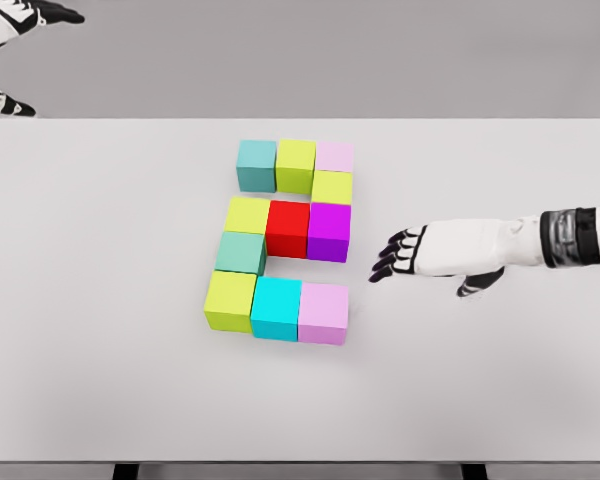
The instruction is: Assemble the squares on the desktop into the number 2
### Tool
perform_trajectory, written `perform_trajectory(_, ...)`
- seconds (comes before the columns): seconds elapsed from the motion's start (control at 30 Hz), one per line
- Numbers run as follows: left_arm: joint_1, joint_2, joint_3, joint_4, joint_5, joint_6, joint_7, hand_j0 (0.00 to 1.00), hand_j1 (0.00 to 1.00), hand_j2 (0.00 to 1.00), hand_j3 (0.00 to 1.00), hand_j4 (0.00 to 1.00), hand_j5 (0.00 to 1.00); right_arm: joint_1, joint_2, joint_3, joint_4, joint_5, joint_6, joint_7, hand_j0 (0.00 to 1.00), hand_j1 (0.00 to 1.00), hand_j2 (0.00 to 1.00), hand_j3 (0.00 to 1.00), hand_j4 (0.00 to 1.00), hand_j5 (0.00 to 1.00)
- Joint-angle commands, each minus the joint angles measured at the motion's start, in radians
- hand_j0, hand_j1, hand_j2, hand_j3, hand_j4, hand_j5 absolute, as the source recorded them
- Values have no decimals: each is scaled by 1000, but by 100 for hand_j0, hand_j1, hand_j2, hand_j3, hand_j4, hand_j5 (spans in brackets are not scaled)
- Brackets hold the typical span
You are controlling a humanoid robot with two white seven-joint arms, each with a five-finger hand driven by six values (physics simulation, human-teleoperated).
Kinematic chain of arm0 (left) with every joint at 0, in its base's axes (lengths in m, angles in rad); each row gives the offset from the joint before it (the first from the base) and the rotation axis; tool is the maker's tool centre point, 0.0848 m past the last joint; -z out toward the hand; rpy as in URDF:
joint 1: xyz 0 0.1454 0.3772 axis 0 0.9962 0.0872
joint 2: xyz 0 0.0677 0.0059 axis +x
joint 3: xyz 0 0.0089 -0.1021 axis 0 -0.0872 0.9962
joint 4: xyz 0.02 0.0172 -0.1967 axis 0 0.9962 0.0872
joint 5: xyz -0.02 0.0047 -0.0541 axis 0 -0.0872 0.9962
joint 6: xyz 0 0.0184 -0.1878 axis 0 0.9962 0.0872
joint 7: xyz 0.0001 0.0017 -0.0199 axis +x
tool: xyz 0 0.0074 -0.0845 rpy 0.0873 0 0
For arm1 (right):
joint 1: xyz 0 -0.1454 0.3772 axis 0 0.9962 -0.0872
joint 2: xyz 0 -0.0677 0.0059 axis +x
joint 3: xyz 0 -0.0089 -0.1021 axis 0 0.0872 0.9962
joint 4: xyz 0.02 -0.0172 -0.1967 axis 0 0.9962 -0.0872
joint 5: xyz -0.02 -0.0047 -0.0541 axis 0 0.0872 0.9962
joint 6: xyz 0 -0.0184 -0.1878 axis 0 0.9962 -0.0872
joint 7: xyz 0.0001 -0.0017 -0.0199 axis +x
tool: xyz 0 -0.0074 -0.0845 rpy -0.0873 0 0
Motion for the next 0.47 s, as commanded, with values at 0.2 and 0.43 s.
perform_trajectory(0.2,26,56,-7,-25,8,3,1,100,100,100,100,100,100,-2,-2,-128,237,-328,3,0,100,100,100,100,100,100)
perform_trajectory(0.43,92,103,-7,-79,10,3,1,100,100,100,100,100,100,-6,-2,-128,236,-330,3,0,100,100,100,100,100,100)
